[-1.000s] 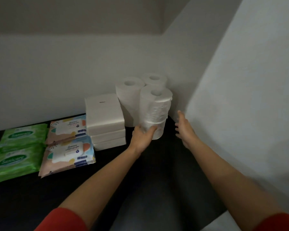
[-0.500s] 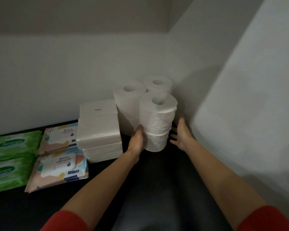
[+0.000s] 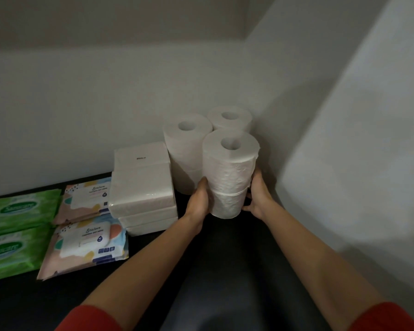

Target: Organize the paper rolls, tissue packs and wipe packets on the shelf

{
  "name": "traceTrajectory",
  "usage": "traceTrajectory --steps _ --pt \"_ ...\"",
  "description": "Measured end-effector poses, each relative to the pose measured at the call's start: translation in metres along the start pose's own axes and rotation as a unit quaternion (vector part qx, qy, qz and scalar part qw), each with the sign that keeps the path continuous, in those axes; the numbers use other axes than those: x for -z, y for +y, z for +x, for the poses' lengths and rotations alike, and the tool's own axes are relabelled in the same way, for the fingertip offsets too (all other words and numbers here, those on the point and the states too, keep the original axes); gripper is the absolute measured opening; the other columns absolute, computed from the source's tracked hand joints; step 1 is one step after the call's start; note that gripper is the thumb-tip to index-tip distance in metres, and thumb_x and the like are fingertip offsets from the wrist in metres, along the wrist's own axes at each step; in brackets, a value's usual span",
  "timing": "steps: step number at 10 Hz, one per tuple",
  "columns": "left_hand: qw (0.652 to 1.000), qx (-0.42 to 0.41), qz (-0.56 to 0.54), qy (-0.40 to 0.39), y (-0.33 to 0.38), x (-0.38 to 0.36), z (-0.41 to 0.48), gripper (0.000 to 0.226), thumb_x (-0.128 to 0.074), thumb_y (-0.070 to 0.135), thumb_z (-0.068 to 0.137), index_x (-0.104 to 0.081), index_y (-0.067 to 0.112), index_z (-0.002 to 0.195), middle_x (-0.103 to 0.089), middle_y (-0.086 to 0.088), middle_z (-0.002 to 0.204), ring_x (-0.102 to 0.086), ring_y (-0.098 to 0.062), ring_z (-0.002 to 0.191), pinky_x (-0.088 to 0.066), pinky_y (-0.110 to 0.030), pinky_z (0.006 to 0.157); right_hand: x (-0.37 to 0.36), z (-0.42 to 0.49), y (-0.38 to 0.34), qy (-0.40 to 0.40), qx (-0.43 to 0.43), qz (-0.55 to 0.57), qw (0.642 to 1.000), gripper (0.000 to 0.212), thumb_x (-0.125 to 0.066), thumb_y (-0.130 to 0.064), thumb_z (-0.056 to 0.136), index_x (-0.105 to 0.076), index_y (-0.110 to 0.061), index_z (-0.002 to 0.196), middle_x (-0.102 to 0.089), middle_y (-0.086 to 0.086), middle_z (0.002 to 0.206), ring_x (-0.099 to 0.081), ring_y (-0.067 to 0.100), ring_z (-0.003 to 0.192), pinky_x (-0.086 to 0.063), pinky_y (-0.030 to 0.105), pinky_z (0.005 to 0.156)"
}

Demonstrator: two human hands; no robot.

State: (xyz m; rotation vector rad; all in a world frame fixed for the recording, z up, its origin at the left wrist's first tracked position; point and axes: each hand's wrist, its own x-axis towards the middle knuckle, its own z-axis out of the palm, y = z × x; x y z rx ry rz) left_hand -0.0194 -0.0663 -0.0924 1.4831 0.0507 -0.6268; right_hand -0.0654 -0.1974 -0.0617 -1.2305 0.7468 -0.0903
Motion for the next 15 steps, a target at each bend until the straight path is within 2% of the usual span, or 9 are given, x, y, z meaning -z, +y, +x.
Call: traceTrajectory --steps 1,2,4,5,7,10,12,14,15 --pt "1.0 0.0 -0.003 0.008 0.0 -0.001 0.001 0.064 -0.034 0.061 0.088 -0.05 0.023 0.137 -0.054 -0.003 0.137 -0.051 -0.02 0.124 -0.038 -0.043 0.109 -0.002 0.001 0.002 0.0 0.007 0.004 1.0 0.062 -0.02 -0.069 0.09 -0.058 -0.031 0.12 -0.061 -0.007 0.112 -0.054 0.015 0.104 -0.042 0.042 0.095" --pt "1.0 0.003 -0.011 0.009 -0.001 0.0 0.0 0.062 -0.035 0.059 0.09 -0.051 0.021 0.136 -0.055 -0.003 0.136 -0.052 -0.02 0.123 -0.039 -0.043 0.108 -0.004 0.002 0.004 0.003 0.008 0.0 1.0 0.065 -0.017 -0.07 0.089 -0.058 -0.031 0.121 -0.06 -0.007 0.113 -0.054 0.015 0.104 -0.041 0.044 0.098" --pt "1.0 0.009 -0.027 0.01 0.002 -0.001 -0.001 0.058 -0.036 0.055 0.093 -0.051 0.019 0.135 -0.056 -0.004 0.135 -0.053 -0.02 0.121 -0.04 -0.043 0.107 -0.003 0.002 0.005 0.001 0.002 -0.005 1.0 0.067 -0.018 -0.072 0.088 -0.055 -0.033 0.127 -0.057 -0.005 0.13 -0.049 0.02 0.122 -0.036 0.048 0.106" --pt "1.0 0.008 -0.025 0.004 0.003 0.0 -0.002 0.057 -0.036 0.055 0.093 -0.052 0.02 0.134 -0.057 -0.004 0.133 -0.054 -0.02 0.119 -0.041 -0.043 0.107 -0.002 0.002 0.004 -0.002 0.006 -0.001 1.0 0.065 -0.019 -0.071 0.089 -0.055 -0.031 0.126 -0.058 -0.005 0.123 -0.051 0.018 0.112 -0.041 0.043 0.096" --pt "1.0 0.008 -0.016 0.006 0.002 0.002 -0.007 0.062 -0.037 0.055 0.093 -0.046 0.015 0.139 -0.052 -0.004 0.139 -0.05 -0.021 0.125 -0.037 -0.042 0.11 0.004 0.001 0.007 0.008 -0.005 -0.007 1.0 0.066 -0.024 -0.072 0.087 -0.052 -0.031 0.131 -0.054 -0.002 0.135 -0.047 0.022 0.125 -0.036 0.05 0.106" --pt "0.998 -0.016 0.049 0.027 -0.001 0.005 -0.022 0.063 -0.048 0.05 0.089 -0.045 0.009 0.137 -0.054 -0.005 0.132 -0.052 -0.022 0.119 -0.041 -0.039 0.105 0.013 -0.012 0.008 0.037 0.007 -0.01 0.999 0.07 -0.028 -0.067 0.09 -0.033 -0.026 0.147 -0.034 0.001 0.152 -0.031 0.026 0.139 -0.03 0.051 0.109" --pt "0.998 -0.039 0.052 0.002 -0.001 0.009 -0.039 0.064 -0.049 0.051 0.09 -0.042 0.01 0.139 -0.053 -0.004 0.133 -0.051 -0.024 0.12 -0.043 -0.035 0.1 0.016 -0.029 0.009 0.053 0.019 -0.038 0.998 0.073 -0.027 -0.066 0.091 -0.027 -0.023 0.15 -0.029 0.004 0.155 -0.028 0.026 0.141 -0.029 0.048 0.11" --pt "0.996 -0.056 0.061 -0.026 0.003 0.018 -0.062 0.055 -0.047 0.047 0.094 -0.045 0.01 0.134 -0.054 0.003 0.114 -0.054 -0.018 0.105 -0.044 -0.031 0.086 0.018 -0.053 0.014 0.064 0.024 -0.052 0.996 0.071 -0.026 -0.063 0.094 -0.025 -0.019 0.15 -0.028 0.004 0.155 -0.026 0.025 0.142 -0.026 0.047 0.111" --pt "0.995 -0.061 0.071 -0.019 0.001 0.023 -0.068 0.051 -0.048 0.046 0.093 -0.045 0.013 0.132 -0.052 0.0 0.122 -0.053 -0.018 0.106 -0.046 -0.031 0.085 0.014 -0.065 0.018 0.08 0.027 -0.063 0.994 0.072 -0.028 -0.062 0.094 -0.025 -0.018 0.15 -0.028 0.007 0.155 -0.027 0.027 0.141 -0.027 0.047 0.111"
